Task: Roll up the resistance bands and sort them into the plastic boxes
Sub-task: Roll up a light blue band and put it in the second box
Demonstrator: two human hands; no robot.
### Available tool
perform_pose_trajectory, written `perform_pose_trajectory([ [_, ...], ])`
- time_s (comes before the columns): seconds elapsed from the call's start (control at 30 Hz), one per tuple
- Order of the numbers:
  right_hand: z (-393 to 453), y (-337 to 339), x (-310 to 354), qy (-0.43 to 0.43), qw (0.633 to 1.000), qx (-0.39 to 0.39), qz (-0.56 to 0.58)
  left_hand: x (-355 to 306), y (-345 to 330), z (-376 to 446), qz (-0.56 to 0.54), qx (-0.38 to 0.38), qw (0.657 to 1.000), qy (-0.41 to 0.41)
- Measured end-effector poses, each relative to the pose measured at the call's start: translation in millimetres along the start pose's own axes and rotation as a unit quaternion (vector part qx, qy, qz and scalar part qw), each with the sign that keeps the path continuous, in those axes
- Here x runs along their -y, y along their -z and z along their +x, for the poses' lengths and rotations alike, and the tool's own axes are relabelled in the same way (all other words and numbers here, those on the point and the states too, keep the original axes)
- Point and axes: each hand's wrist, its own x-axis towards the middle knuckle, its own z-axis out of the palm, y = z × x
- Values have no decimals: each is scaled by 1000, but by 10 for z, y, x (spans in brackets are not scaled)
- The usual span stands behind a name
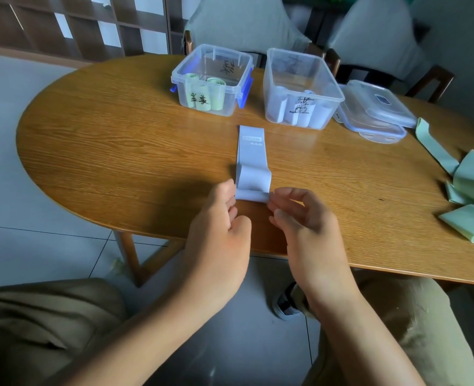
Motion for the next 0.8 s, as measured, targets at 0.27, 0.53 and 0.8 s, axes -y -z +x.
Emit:
perform_pose_trajectory([
  [0.27,-30,-21,0,16,999,5,-32,-8,12,-35,43,11,999,-23],
  [0.53,-48,-66,-18,5,999,-3,-39,-31,23,-28,61,-2,998,-26],
  [0.8,-61,-51,2,17,1000,-14,-13,12,-25,-91,48,-5,998,-42],
])
